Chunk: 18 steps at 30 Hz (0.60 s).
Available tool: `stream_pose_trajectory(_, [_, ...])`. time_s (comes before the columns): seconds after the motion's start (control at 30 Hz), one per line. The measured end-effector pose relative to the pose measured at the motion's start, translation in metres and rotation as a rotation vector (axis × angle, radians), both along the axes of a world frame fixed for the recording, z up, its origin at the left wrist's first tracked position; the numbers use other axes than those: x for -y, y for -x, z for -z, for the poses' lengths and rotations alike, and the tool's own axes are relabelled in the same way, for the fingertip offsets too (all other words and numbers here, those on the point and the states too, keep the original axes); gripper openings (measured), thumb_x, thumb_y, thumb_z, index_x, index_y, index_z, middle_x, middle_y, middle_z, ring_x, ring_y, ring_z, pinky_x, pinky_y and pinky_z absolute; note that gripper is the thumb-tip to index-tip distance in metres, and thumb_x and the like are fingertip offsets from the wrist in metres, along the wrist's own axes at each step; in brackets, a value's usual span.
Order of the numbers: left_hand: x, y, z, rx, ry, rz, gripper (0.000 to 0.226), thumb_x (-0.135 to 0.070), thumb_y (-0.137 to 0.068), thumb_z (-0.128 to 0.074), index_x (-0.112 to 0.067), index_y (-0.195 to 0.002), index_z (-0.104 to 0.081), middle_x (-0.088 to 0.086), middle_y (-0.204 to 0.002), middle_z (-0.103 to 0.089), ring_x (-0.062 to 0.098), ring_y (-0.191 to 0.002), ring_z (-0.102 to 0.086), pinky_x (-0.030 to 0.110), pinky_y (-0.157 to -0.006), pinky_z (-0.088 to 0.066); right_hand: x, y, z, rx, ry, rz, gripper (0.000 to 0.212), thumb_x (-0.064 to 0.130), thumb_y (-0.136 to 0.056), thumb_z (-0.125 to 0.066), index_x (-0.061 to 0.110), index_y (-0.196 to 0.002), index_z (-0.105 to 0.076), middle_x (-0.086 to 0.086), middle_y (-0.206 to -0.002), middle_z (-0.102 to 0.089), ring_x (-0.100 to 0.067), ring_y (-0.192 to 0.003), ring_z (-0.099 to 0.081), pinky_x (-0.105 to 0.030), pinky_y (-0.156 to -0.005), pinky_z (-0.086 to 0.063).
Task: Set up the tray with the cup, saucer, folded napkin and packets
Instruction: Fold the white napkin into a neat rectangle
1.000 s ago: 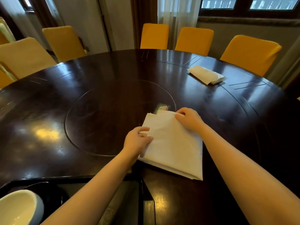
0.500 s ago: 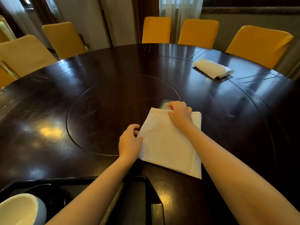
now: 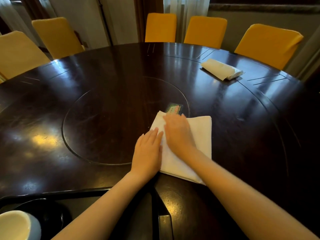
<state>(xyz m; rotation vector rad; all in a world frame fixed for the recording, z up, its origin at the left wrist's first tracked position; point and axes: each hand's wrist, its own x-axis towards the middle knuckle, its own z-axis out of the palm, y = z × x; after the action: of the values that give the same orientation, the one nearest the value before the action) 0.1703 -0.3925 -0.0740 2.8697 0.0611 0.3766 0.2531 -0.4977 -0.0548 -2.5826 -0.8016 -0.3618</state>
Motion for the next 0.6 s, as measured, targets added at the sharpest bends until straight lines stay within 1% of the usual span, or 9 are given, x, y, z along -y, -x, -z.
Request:
stream_pose_trajectory(0.03, [0.001, -0.002, 0.004, -0.077, -0.065, 0.04, 0.055, -0.033, -0.097, -0.031, -0.017, -0.147, -0.017, 0.004, -0.158, -0.016, 0.02, -0.146, -0.01, 0.038, -0.117, -0.003, 0.001, 0.018, 0.005, -0.044, 0.052, -0.034, 0.044, 0.016, -0.096, -0.041, 0.008, -0.139, -0.038, -0.014, -0.145, -0.042, -0.03, -0.137, -0.033, -0.043, -0.117, -0.013])
stream_pose_trajectory(0.07, [0.001, -0.004, 0.01, -0.152, -0.115, 0.055, 0.057, -0.037, -0.098, -0.024, -0.018, -0.149, -0.007, 0.003, -0.159, -0.006, 0.019, -0.146, 0.001, 0.04, -0.116, 0.005, 0.004, 0.032, 0.012, -0.086, 0.124, -0.037, 0.049, 0.022, -0.097, -0.038, 0.01, -0.144, -0.028, -0.011, -0.153, -0.029, -0.027, -0.144, -0.02, -0.043, -0.117, -0.004])
stream_pose_trajectory(0.1, [0.0, -0.005, 0.014, -0.203, -0.146, 0.051, 0.057, -0.04, -0.098, -0.019, -0.019, -0.149, -0.002, 0.003, -0.159, 0.0, 0.019, -0.146, 0.007, 0.041, -0.115, 0.008, 0.01, 0.039, 0.02, -0.128, 0.187, -0.016, 0.053, 0.028, -0.099, -0.033, 0.012, -0.147, -0.019, -0.009, -0.158, -0.018, -0.025, -0.146, -0.009, -0.042, -0.117, 0.002])
stream_pose_trajectory(0.13, [0.0, -0.007, 0.018, -0.231, -0.153, 0.038, 0.058, -0.043, -0.097, -0.014, -0.019, -0.148, -0.001, 0.003, -0.159, 0.002, 0.019, -0.145, 0.01, 0.041, -0.115, 0.009, 0.019, 0.04, 0.028, -0.173, 0.228, 0.022, 0.055, 0.033, -0.099, -0.026, 0.014, -0.148, -0.011, -0.006, -0.159, -0.009, -0.023, -0.147, -0.001, -0.041, -0.115, 0.007])
stream_pose_trajectory(0.2, [-0.001, -0.009, 0.021, -0.258, -0.133, 0.029, 0.06, -0.047, -0.096, -0.011, -0.02, -0.148, 0.001, 0.002, -0.159, 0.004, 0.018, -0.145, 0.01, 0.04, -0.115, 0.01, 0.038, 0.032, 0.035, -0.268, 0.273, 0.104, 0.059, 0.043, -0.099, -0.016, 0.016, -0.149, -0.002, -0.003, -0.16, 0.002, -0.019, -0.146, 0.007, -0.038, -0.114, 0.011])
stream_pose_trajectory(0.3, [-0.003, -0.01, 0.023, -0.285, -0.12, 0.039, 0.063, -0.051, -0.095, -0.011, -0.021, -0.148, 0.004, 0.002, -0.159, 0.007, 0.018, -0.145, 0.012, 0.039, -0.115, 0.011, 0.066, 0.01, 0.04, -0.288, 0.311, 0.196, 0.062, 0.048, -0.097, -0.012, 0.017, -0.149, 0.0, -0.002, -0.16, 0.004, -0.017, -0.146, 0.008, -0.039, -0.116, 0.01])
stream_pose_trajectory(0.4, [-0.003, -0.01, 0.022, -0.299, -0.119, 0.026, 0.065, -0.053, -0.094, -0.011, -0.02, -0.148, 0.005, 0.003, -0.159, 0.01, 0.018, -0.145, 0.013, 0.038, -0.115, 0.011, 0.086, -0.01, 0.039, -0.256, 0.373, 0.267, 0.064, 0.05, -0.095, -0.009, 0.015, -0.149, -0.001, -0.001, -0.16, 0.001, -0.016, -0.147, 0.004, -0.043, -0.115, 0.011])
stream_pose_trajectory(0.5, [-0.001, -0.007, 0.02, -0.294, -0.138, -0.003, 0.069, -0.056, -0.092, -0.01, -0.017, -0.148, 0.005, 0.005, -0.159, 0.009, 0.019, -0.145, 0.012, 0.04, -0.117, 0.009, 0.09, -0.019, 0.036, -0.24, 0.384, 0.266, 0.063, 0.049, -0.096, -0.009, 0.015, -0.149, -0.002, -0.001, -0.16, -0.002, -0.017, -0.147, 0.003, -0.044, -0.114, 0.014])
stream_pose_trajectory(0.6, [0.0, -0.006, 0.018, -0.303, -0.139, -0.014, 0.071, -0.057, -0.092, -0.01, -0.016, -0.148, 0.005, 0.006, -0.159, 0.009, 0.018, -0.145, 0.013, 0.04, -0.117, 0.008, 0.094, -0.026, 0.037, -0.218, 0.389, 0.274, 0.062, 0.047, -0.096, -0.009, 0.016, -0.149, -0.002, 0.0, -0.16, -0.002, -0.016, -0.147, 0.005, -0.046, -0.114, 0.014])
